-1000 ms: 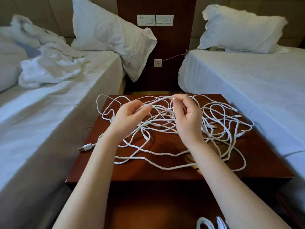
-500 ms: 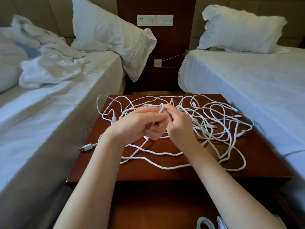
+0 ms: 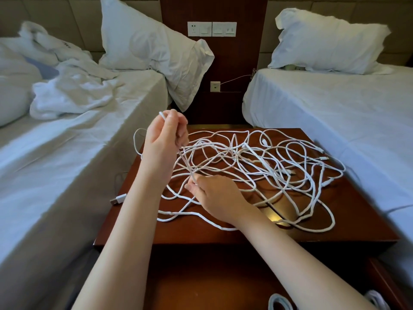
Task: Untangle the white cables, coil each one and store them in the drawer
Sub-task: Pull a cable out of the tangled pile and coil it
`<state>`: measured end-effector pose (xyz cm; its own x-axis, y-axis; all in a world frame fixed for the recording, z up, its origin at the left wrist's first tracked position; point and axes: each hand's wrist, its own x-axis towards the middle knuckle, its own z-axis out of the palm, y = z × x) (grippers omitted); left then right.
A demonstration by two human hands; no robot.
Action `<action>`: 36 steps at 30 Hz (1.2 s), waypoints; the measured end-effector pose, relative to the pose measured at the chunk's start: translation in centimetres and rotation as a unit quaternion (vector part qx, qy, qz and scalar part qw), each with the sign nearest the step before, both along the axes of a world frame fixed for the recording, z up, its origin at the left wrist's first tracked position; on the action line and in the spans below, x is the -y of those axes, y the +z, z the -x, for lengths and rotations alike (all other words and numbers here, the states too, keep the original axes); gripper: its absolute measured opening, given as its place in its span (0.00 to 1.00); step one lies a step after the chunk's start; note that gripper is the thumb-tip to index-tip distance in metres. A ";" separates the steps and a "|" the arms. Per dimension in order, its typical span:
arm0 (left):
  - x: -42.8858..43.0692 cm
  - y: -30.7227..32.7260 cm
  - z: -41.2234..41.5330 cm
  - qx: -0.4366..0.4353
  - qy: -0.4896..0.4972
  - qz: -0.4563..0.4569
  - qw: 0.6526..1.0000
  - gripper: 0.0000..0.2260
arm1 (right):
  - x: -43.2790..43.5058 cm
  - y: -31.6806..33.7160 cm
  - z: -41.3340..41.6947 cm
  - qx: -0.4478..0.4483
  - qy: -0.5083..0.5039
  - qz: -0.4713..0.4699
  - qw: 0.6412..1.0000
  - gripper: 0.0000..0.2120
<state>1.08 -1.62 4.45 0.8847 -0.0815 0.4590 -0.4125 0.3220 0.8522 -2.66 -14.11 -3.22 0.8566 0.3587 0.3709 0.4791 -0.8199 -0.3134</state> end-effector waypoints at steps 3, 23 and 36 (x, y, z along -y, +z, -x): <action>-0.1 -0.9 -0.5 0.030 0.110 -0.064 0.991 0.10 | 0.2 -0.1 -0.4 0.007 -0.006 -0.041 0.999 0.11; -0.9 -4.2 -2.1 0.167 0.351 -0.378 0.840 0.11 | 3.0 -0.5 -1.6 0.108 -0.053 -0.386 0.915 0.17; -0.6 -4.1 -1.7 0.046 0.209 -0.431 0.877 0.19 | 4.2 0.8 -1.4 0.221 -0.065 -0.351 0.908 0.09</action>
